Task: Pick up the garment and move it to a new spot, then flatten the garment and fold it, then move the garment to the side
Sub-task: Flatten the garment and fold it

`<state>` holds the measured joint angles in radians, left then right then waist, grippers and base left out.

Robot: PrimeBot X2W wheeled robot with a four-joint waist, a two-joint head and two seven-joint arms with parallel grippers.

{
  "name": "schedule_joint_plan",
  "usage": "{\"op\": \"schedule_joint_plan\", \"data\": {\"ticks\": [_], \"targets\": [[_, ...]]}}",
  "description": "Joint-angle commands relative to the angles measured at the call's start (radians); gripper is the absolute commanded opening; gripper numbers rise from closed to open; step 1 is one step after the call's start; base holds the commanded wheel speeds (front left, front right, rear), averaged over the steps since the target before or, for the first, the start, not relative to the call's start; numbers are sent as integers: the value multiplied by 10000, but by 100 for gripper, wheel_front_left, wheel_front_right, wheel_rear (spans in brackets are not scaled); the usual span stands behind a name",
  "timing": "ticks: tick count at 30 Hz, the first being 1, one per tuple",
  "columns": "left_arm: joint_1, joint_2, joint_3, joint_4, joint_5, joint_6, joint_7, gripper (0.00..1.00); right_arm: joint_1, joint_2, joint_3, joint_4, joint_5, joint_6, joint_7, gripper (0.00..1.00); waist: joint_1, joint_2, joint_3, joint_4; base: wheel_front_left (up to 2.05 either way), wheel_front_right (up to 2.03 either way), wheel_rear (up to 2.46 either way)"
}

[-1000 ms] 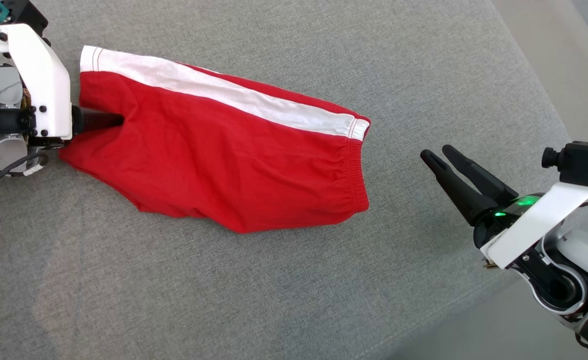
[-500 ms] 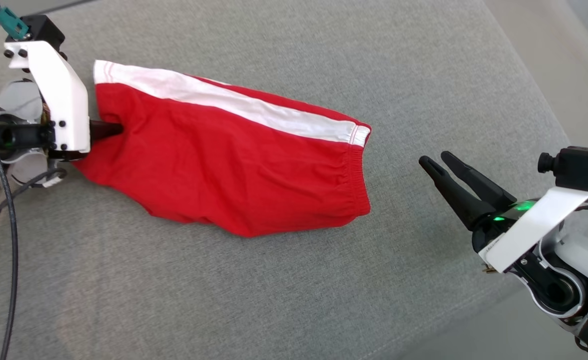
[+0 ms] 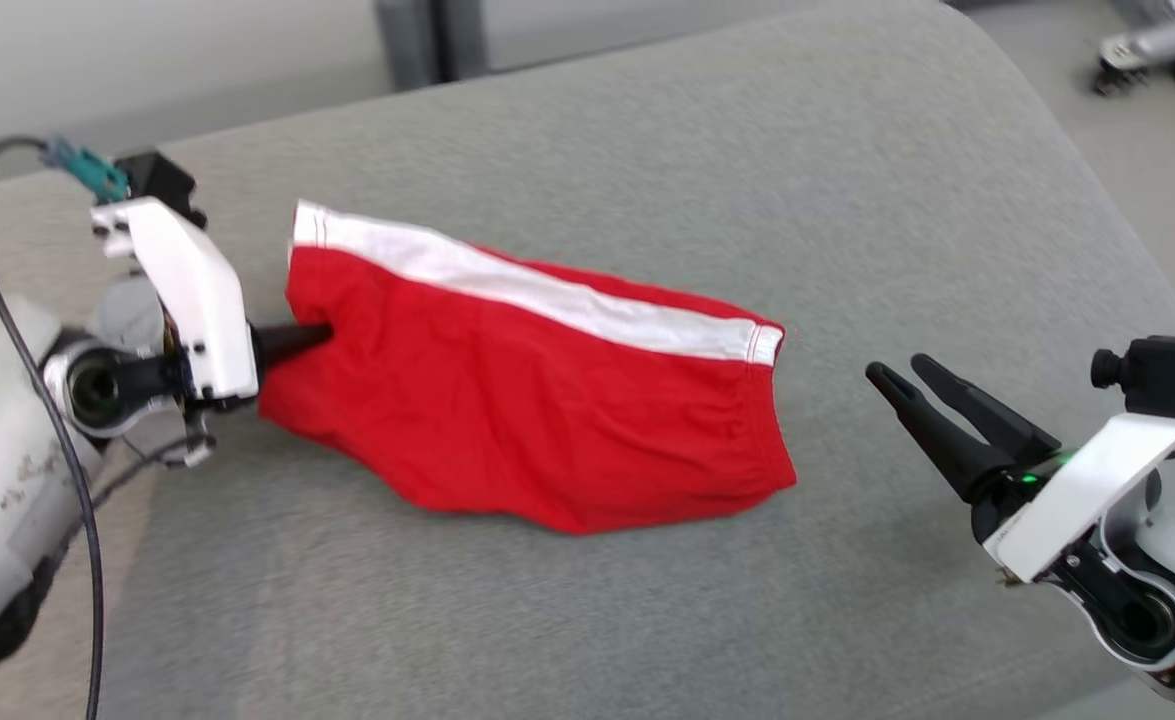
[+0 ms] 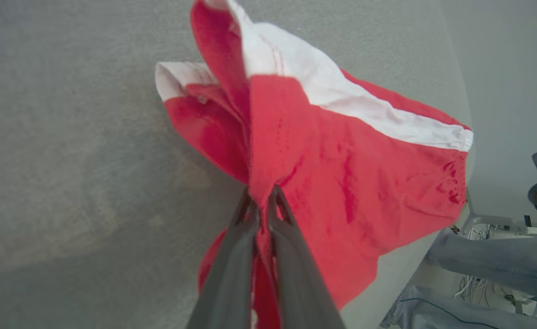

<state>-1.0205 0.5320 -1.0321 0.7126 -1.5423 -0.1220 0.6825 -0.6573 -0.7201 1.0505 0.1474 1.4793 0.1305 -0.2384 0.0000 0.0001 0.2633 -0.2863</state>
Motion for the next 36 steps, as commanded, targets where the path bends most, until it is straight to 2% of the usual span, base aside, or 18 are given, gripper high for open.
{"op": "schedule_joint_plan", "data": {"ticks": [1, 9, 20, 33, 34, 35, 36], "targets": [[348, 99, 109, -31, -141, -40, -159, 0, 175, -88, 47, 73, 57, 7, 45, 100, 0, -1, -603, 690, 0, 0, 0], [1384, 66, 555, -136, -791, -48, -811, 0, 395, -232, 54, 123, 118, 7, 118, 100, 0, -1, -1025, 1332, 0, 0, 0], [2414, 148, 580, -227, -887, 82, -1374, 0, 724, -584, -35, 57, 204, 7, 241, 100, 0, -1, -1297, 2166, 0, 0, 0], [3041, 405, 549, -383, -998, 225, -1371, 0, 810, -582, -146, -6, 138, 7, 327, 100, 0, -1, -1378, 2288, 0, 0, 0], [3074, 434, 565, -413, -994, 214, -1398, 18, 837, -597, -158, -3, 137, 7, 324, 100, 0, -1, -1379, 2294, 0, 0, 0], [3100, 461, 567, -432, -964, 208, -1437, 49, 861, -612, -177, 0, 131, 7, 322, 100, 0, -1, -1381, 2302, 0, 0, 0], [3123, 467, 564, -458, -942, 206, -1450, 100, 877, -622, -191, 0, 127, 7, 324, 100, 0, -1, -1384, 2312, 0, 0, 0]]}}
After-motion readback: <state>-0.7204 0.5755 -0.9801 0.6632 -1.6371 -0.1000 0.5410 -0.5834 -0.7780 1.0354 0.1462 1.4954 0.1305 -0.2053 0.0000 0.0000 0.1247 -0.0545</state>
